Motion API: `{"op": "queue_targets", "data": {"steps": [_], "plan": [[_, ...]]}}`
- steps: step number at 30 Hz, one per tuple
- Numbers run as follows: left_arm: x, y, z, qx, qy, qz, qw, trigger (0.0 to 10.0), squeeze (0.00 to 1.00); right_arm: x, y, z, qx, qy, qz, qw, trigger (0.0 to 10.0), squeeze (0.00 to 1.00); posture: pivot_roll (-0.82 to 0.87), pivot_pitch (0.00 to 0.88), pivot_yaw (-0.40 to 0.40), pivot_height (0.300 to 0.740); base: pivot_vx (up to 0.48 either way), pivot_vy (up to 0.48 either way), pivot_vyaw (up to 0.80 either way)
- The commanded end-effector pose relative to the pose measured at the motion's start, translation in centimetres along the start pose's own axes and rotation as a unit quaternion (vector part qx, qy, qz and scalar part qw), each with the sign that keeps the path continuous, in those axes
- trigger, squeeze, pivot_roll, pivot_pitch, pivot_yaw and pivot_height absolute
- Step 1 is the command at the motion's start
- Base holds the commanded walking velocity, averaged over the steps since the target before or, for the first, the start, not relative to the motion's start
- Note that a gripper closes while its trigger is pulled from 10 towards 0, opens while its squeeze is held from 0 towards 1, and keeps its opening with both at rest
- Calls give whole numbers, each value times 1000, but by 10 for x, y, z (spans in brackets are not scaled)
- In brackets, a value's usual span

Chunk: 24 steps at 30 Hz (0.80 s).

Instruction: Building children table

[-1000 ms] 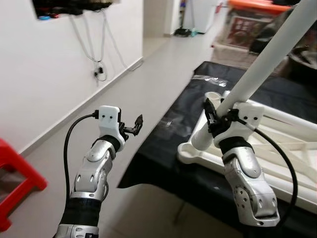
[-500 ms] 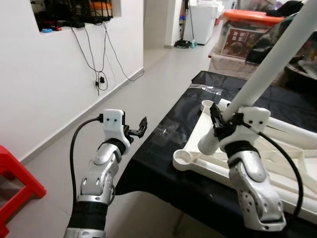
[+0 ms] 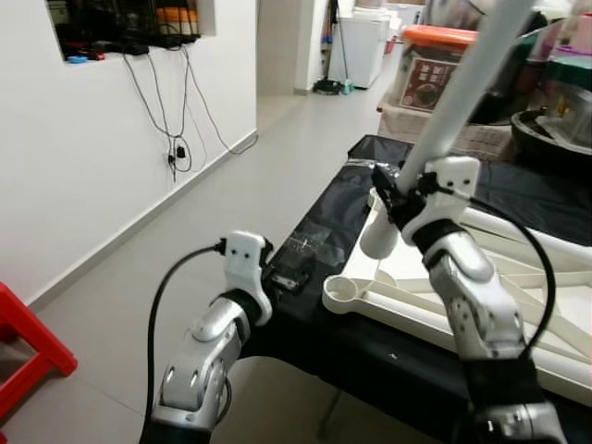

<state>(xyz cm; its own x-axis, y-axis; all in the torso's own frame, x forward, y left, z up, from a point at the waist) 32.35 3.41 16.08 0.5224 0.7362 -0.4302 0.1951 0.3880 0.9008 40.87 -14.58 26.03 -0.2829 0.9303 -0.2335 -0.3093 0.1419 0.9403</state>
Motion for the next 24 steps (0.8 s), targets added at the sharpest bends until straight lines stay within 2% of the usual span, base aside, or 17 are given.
{"op": "queue_targets", "data": {"steps": [1,3,6,8,9,11,13,15,19,24], "plan": [[-9,-2,-1,8,-17,-5,1000,10000,0,-1,-3,0,0,10,18,1000,10000,0,132,64,-113,740,0,0,0],[-22,-10,-10,25,-45,21,998,10000,0,0,-2,4,-5,36,35,999,10000,0,140,100,-110,740,0,0,0],[-27,-13,-14,32,-55,31,998,10000,0,2,-1,5,-8,50,41,998,10000,0,141,109,-107,740,0,0,0],[-33,-19,-22,46,-66,39,996,10000,0,10,4,5,-20,98,52,994,10000,0,152,140,-99,740,0,0,0],[-33,-19,-22,46,-66,39,996,10000,0,10,4,5,-20,98,52,994,10000,0,152,140,-99,740,0,0,0],[-37,-23,-27,57,-72,42,995,10000,0,18,9,1,-34,152,69,985,10000,0,155,151,-97,740,0,0,0],[-38,-25,-32,65,-73,42,994,10000,0,20,14,-1,-48,182,86,978,10000,0,158,160,-92,740,0,0,0],[-38,-25,-32,65,-73,42,994,10000,0,20,14,-1,-48,182,86,978,10000,0,158,160,-92,740,0,0,0],[-41,-28,-42,78,-72,36,994,10000,0,20,15,-11,-58,230,86,968,10000,0,172,171,-84,740,0,0,0],[-41,-28,-47,83,-68,35,994,10000,0,24,15,-13,-62,262,84,960,10000,0,178,180,-81,740,0,0,0]]}}
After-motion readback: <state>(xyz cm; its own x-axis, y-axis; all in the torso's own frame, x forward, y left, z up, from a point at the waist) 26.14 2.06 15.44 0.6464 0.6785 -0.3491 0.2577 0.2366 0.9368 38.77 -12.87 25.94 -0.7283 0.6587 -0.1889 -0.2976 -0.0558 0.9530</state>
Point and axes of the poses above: a point about 5 cm out from each wrist's last joint towards the gripper, its own z axis pointing out of the wrist towards the gripper, its own y axis along the axis of the wrist's last joint, x = y × z, the point moved 6 cm from there along z, pointing out of the wrist towards the gripper, and after that the axes turned 15 degrees about -z, right-handed, at the moved point
